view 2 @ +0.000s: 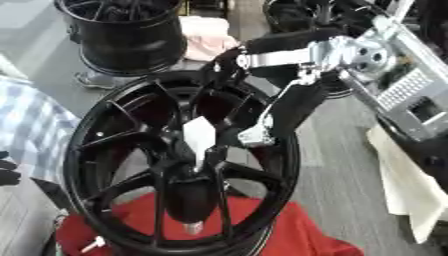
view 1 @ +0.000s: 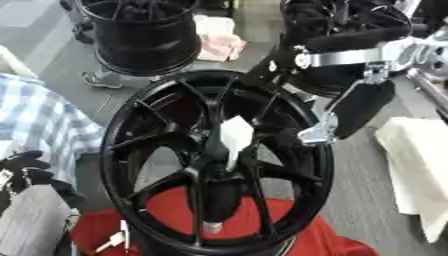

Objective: Pull the pin out of the wheel hub.

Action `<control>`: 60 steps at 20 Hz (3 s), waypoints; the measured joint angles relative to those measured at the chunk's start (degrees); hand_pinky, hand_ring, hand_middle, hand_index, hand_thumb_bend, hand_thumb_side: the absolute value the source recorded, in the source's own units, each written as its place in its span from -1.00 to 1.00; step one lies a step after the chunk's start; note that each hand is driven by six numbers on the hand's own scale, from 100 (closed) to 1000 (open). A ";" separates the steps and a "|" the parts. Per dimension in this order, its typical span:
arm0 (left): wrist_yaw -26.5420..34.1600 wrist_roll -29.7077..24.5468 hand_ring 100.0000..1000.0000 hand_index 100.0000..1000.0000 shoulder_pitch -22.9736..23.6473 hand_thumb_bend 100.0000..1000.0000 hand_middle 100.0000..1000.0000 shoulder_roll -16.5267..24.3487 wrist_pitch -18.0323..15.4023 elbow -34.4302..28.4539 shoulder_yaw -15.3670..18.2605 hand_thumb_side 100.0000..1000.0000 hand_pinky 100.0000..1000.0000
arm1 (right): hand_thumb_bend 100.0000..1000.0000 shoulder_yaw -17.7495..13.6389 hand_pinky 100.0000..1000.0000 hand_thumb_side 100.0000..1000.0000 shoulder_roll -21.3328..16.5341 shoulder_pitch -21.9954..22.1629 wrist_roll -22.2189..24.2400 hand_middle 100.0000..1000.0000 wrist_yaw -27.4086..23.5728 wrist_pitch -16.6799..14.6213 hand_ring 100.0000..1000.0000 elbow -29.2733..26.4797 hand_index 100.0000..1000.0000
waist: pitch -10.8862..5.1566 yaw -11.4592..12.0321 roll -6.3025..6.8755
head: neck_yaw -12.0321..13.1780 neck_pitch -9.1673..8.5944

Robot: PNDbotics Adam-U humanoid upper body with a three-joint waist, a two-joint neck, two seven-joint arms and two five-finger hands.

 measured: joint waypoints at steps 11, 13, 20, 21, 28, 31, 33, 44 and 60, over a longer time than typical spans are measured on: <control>0.00 -0.27 0.28 0.63 -0.01 -0.68 0.22 0.00 0.12 0.01 -0.32 0.31 0.42 | -0.45 0.56 0.75 -0.34 8.40 -1.52 0.77 0.86 8.49 -4.61 0.86 14.44 0.96 | 0.00 0.79 0.20 | -0.81 -0.03; 0.00 -0.28 0.28 0.63 -0.01 -0.68 0.22 0.00 0.12 0.01 -0.32 0.31 0.43 | -0.46 0.24 0.75 -0.33 8.97 -1.64 0.53 0.84 9.45 -5.41 0.85 16.19 0.96 | 0.00 0.80 0.20 | -0.90 -0.04; -0.01 -0.31 0.29 0.63 -0.01 -0.68 0.22 0.00 0.11 0.01 -0.32 0.31 0.43 | -0.49 0.20 0.72 -0.27 10.11 -1.65 0.40 0.73 10.22 -6.80 0.80 19.23 0.93 | 0.00 0.83 0.26 | -0.93 -0.06; -0.01 -0.33 0.29 0.63 -0.01 -0.68 0.22 0.00 0.09 0.01 -0.33 0.31 0.43 | -0.49 0.20 0.71 -0.27 10.31 -1.65 0.46 0.71 10.23 -6.90 0.78 19.50 0.92 | 0.00 0.83 0.28 | -0.94 -0.06; -0.01 -0.44 0.29 0.63 -0.02 -0.68 0.22 0.00 -0.03 0.01 -0.34 0.31 0.43 | -0.53 0.27 0.68 -0.26 12.21 -1.64 0.80 0.66 10.57 -7.32 0.74 20.94 0.88 | 0.00 0.98 0.31 | -1.10 -0.09; -0.01 -0.49 0.29 0.63 -0.02 -0.68 0.22 0.00 -0.07 0.01 -0.34 0.31 0.43 | -0.55 0.33 0.67 -0.26 13.08 -1.36 0.72 0.61 10.90 -7.60 0.71 21.69 0.83 | 0.00 1.03 0.32 | -1.17 -0.10; -0.01 -0.49 0.29 0.63 -0.02 -0.68 0.22 0.00 -0.07 0.01 -0.34 0.31 0.43 | -0.55 0.59 0.66 -0.26 13.48 -1.30 0.72 0.58 10.99 -7.81 0.69 22.23 0.81 | 0.00 1.04 0.32 | -1.18 -0.11; -0.02 -0.49 0.29 0.64 -0.02 -0.68 0.22 -0.01 -0.07 0.01 -0.34 0.31 0.43 | -0.59 1.00 0.65 -0.38 14.04 -0.83 0.98 0.53 11.71 -8.56 0.66 23.47 0.78 | 0.00 1.07 0.33 | -1.21 -0.27; -0.02 -0.50 0.29 0.64 -0.02 -0.68 0.22 -0.01 -0.06 0.01 -0.34 0.31 0.43 | -1.00 1.27 0.56 -0.66 14.60 -0.78 1.08 0.09 12.51 -9.39 0.42 24.74 0.39 | 0.00 1.12 0.34 | -1.22 -0.51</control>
